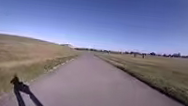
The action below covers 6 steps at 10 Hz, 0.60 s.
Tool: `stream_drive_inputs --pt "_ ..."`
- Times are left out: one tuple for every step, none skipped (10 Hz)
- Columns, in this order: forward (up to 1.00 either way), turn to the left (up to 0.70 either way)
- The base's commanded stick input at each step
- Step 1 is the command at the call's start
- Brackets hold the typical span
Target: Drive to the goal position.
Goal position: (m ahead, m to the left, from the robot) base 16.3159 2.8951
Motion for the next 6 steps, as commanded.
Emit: stream_drive_inputs --pt "0.70 0.00" --pt "0.70 0.00" --pt "0.70 0.00" --pt "0.70 0.00" --pt "0.70 0.00" --pt "0.70 0.00"
